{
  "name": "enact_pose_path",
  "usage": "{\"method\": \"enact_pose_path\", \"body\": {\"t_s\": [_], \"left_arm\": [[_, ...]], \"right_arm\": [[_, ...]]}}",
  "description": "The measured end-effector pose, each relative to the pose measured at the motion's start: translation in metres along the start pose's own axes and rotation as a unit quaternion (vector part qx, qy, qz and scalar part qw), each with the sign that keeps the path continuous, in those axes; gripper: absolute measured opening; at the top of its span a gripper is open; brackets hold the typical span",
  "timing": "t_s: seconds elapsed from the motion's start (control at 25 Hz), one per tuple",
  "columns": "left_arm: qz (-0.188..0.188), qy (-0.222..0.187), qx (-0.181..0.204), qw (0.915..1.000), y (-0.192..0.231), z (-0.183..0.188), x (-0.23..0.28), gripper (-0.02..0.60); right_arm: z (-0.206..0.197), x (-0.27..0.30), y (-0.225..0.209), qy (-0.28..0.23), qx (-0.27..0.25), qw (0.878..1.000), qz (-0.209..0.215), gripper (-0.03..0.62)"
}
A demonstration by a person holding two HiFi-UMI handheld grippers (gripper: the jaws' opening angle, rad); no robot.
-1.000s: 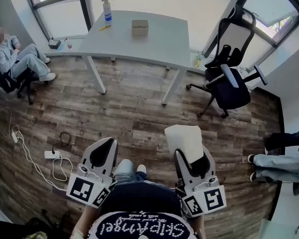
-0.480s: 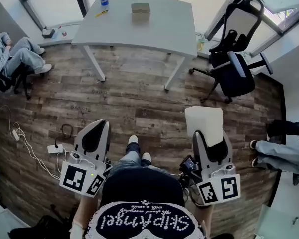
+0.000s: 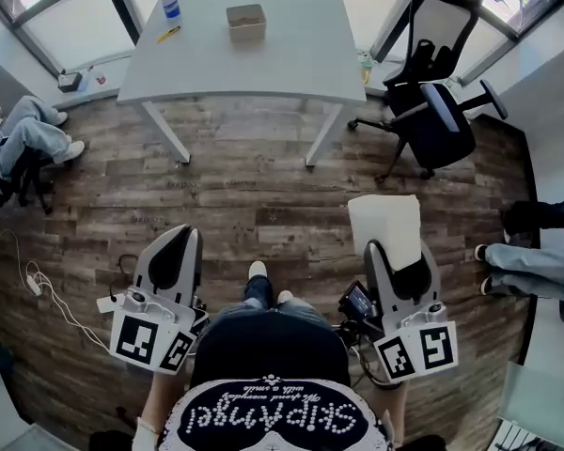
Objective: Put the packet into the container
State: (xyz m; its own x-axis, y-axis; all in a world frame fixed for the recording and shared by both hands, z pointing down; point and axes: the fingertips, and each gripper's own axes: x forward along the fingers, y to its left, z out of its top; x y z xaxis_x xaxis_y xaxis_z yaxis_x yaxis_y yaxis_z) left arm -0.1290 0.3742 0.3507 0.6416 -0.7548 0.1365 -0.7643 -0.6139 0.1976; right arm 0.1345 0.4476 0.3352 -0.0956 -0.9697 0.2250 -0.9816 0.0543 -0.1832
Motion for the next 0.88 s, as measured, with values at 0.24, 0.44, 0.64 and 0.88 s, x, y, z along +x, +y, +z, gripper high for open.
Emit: {"method": "enact_pose_path", "body": {"t_s": [0.24, 0.44, 0.64, 0.88], "left_arm": [[-0.001, -0.007, -0.001, 1.0000, 0.022, 0.003, 0.007, 0.008], [0.005, -0.011, -0.004, 0.9999, 0.034, 0.007, 0.011, 0.008], [0.014, -0.009, -0.008, 0.9998, 0.036, 0.006, 0.014, 0.008], [0.029, -0.017, -0.013, 0.9994, 0.035, 0.008, 0.030, 0.008]], "right_arm": [[-0.001, 0.018, 0.030, 0.003, 0.004, 1.000, 0.021, 0.270], [0.005, 0.032, 0.041, -0.001, -0.003, 1.000, 0.030, 0.272], [0.002, 0.046, 0.044, 0.010, -0.010, 0.999, 0.045, 0.272], [0.008, 0.071, 0.038, 0.009, -0.012, 0.997, 0.071, 0.272]]}}
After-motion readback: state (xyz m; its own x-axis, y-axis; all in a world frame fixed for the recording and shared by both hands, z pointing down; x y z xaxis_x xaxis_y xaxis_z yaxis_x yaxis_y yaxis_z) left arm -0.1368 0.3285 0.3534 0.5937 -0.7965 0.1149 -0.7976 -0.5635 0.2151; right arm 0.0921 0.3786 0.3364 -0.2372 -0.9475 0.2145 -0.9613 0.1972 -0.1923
